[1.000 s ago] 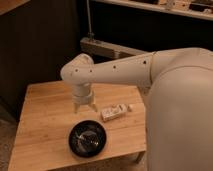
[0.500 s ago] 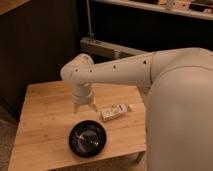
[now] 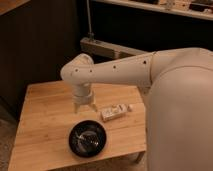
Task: Place the bottle in the ceramic bowl
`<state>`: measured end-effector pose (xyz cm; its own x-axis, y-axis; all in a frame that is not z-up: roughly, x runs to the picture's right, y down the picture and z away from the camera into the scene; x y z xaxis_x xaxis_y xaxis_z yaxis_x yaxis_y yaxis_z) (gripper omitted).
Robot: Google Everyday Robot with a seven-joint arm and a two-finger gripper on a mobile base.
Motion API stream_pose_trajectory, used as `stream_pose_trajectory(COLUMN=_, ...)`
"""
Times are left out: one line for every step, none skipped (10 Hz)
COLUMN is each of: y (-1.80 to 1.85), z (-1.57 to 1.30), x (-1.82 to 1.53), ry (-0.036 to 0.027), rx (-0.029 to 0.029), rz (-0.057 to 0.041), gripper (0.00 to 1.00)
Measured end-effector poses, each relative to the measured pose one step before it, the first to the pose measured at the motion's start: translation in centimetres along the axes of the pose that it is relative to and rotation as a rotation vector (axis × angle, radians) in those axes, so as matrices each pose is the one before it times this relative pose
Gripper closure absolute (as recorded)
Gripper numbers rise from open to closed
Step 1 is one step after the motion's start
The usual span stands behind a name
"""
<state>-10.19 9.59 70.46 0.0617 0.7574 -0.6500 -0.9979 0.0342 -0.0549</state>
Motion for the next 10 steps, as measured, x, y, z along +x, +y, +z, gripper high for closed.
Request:
stream_pose_trajectory(y=0.001, z=-0.003, x=0.001, ry=-0.00003, rx=-0.00003, rz=-0.00003, gripper=0.35)
stream_pose_trajectory(y=-0.001, z=0.002, x=0.001, ry=0.00004, rx=0.00003, rz=0.00003, gripper=0.35)
stream_pose_trajectory(y=0.003, z=-0.015, x=-0.004, ry=-0.00054, rx=0.00044, rz=-0.00051, gripper=0.35)
stream_pose_trajectory(y=0.031, z=-0.129, x=-0.009, ry=-0.00318, rx=0.00204, rz=-0.00207, gripper=0.35)
stream_pose_trajectory(y=-0.081, z=-0.218, x=-0.229, ry=-0.01517, rx=0.01234, rz=-0.00601, gripper=0.35)
stream_pose_trajectory(y=-0.023, z=-0.821, x=-0.516, ry=-0.03002, rx=0.00909, rz=-0.01102, gripper=0.35)
stream_pose_trajectory(y=-1.05, z=-1.318, x=-1.145, ry=-0.04718, rx=0.01104, rz=-0.02912, gripper=0.35)
stream_pose_trajectory(y=-0.795, z=-1.103, x=-0.87, ry=-0.03769, rx=-0.00071, rz=-0.04778, gripper=0.35)
stream_pose_trajectory(y=-0.796, z=-1.072, x=-0.786, ry=-0.03952, rx=-0.00403, rz=-0.10242, gripper=0.35)
stream_pose_trajectory(y=-0.515, z=-0.821, x=-0.144, ry=-0.03582, rx=-0.00885, rz=-0.14487, gripper=0.35)
